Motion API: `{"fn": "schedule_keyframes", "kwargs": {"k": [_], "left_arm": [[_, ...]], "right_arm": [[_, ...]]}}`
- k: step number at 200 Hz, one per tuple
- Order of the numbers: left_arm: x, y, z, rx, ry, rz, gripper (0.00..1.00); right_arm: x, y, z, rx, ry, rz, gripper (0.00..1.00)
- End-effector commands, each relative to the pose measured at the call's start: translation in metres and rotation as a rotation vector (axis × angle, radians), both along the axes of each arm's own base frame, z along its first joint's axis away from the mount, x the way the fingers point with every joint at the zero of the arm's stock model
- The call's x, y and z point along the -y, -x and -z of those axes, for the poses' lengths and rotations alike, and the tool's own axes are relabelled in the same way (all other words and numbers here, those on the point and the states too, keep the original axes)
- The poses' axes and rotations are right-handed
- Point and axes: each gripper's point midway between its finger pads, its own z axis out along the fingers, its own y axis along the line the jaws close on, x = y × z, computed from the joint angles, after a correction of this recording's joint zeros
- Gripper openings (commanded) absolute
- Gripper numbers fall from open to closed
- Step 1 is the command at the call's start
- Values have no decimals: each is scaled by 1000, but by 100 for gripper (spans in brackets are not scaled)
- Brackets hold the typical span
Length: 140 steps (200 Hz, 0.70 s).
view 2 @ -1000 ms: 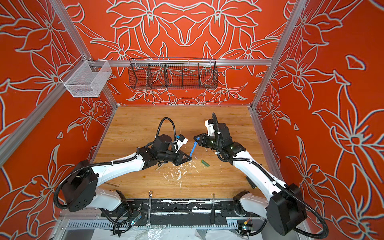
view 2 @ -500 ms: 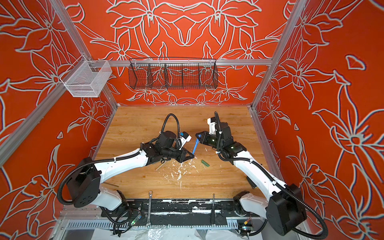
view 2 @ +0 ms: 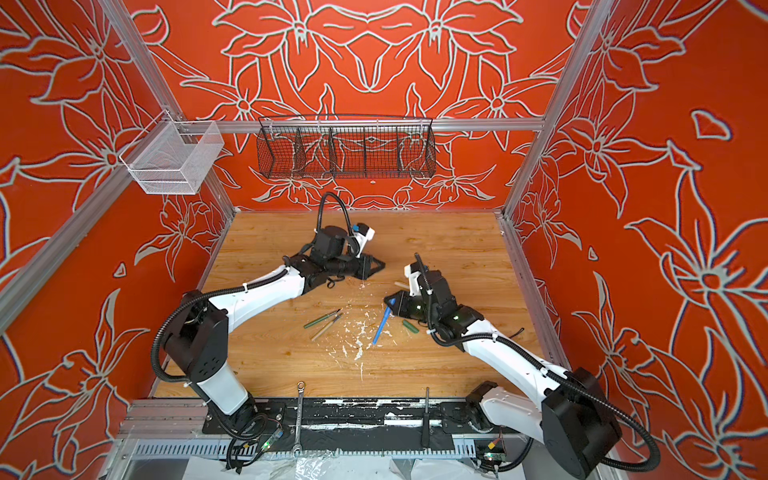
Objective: Insert the pens into the pen caps
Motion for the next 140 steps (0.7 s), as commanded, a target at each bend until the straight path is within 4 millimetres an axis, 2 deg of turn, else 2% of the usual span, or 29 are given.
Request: {"fn": "schedule_keyframes", "kwargs": {"k": [1, 22, 42, 53, 67, 83, 112, 124, 140], "left_arm": [[4, -15, -20, 48, 41, -29, 0], [2, -4, -23, 27, 25, -5, 0], [-18, 11, -18, 26, -46, -36, 0], [-32, 22, -15, 28, -90, -59, 14], [-50, 38, -11, 28, -137, -89, 39], [-75, 60, -3, 24, -178, -137, 55], [-116, 99, 15, 33, -242, -202, 69], [-134, 108, 23, 32, -281, -256, 75], [-152, 116, 30, 24, -338, -304, 77]], "right_arm": [[-1, 3, -10, -5, -78, 39, 0], [24, -6, -18, 55, 31, 120, 0], [45, -22, -32, 91, 92, 145, 0], [51, -30, -33, 81, 117, 130, 0], [58, -38, -33, 76, 198, 98, 0], [65, -47, -34, 75, 302, 64, 0], [77, -61, -41, 79, 433, 2, 0], [84, -67, -39, 63, 487, -11, 0], [95, -75, -36, 42, 567, -17, 0]]}}
